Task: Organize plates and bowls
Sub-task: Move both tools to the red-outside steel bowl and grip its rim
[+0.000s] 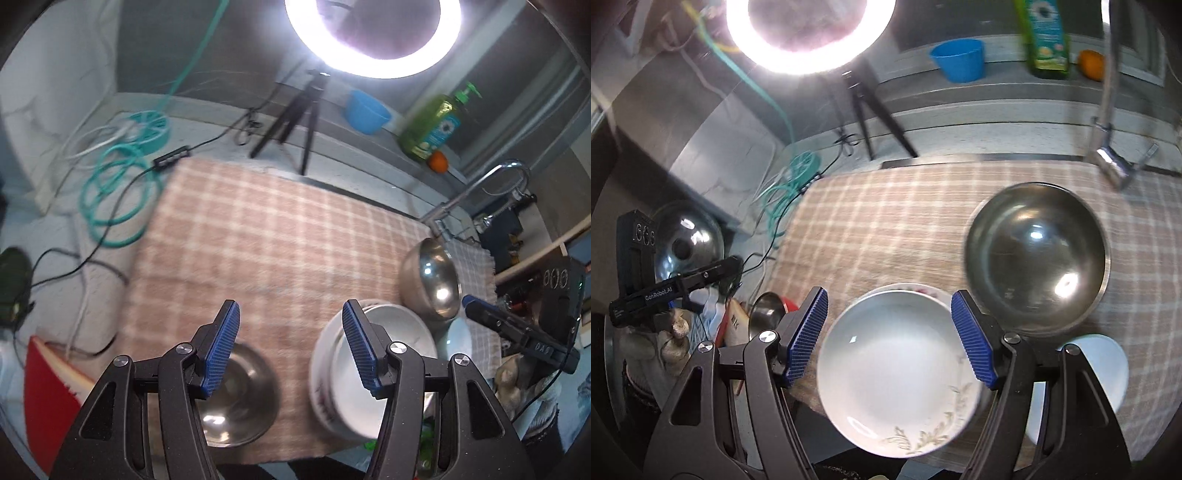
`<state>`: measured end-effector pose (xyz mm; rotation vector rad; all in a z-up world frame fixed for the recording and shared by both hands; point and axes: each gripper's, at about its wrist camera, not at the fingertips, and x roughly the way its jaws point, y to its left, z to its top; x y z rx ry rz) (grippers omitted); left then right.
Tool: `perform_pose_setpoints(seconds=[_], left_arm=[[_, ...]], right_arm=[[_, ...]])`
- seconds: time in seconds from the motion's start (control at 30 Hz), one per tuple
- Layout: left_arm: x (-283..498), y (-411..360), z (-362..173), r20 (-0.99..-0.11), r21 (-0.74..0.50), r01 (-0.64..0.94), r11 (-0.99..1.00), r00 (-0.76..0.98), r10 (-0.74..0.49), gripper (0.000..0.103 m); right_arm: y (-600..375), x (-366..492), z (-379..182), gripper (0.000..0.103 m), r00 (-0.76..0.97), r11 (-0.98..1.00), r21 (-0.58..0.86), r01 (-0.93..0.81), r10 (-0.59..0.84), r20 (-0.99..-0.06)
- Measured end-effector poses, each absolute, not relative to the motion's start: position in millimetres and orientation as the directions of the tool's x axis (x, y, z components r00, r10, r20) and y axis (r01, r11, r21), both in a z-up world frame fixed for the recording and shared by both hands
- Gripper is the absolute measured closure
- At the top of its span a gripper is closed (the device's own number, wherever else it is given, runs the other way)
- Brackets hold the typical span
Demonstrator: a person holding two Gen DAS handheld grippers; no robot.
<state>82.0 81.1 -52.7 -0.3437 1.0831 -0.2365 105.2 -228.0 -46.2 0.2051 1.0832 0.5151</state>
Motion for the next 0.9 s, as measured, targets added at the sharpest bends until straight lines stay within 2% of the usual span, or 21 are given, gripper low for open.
perform_pose_setpoints(seconds=[0.27,0.57,0.8,0.9], left_arm=[[36,135,-91,-0.847,-0.384,-0.140,0.913,0.446,-0.288,0.046],[6,151,-120,-0.843,-0.434,-0.192,0.880,0.432,-0.321,0.050],[5,151,-134,-0.842,-0.457,-0.202,0.866,0.411,-0.349,0.064],[7,150,-139,-0.842,-0.465,-0.207,0.861,0.404,-0.358,0.072]], right_arm=[[-152,100,-58,0.031,0.289,0.817,0.358,-0.452,0.514,-0.808],[-84,87,-87,0.031,0.140,0.739,0.361,-0.569,0.520,-0.843],[-59,85,-115,0.033,0.078,0.732,0.368,-0.573,0.496,-0.865],[-53,86,-123,0.045,0.067,0.732,0.361,-0.578,0.483,-0.873]])
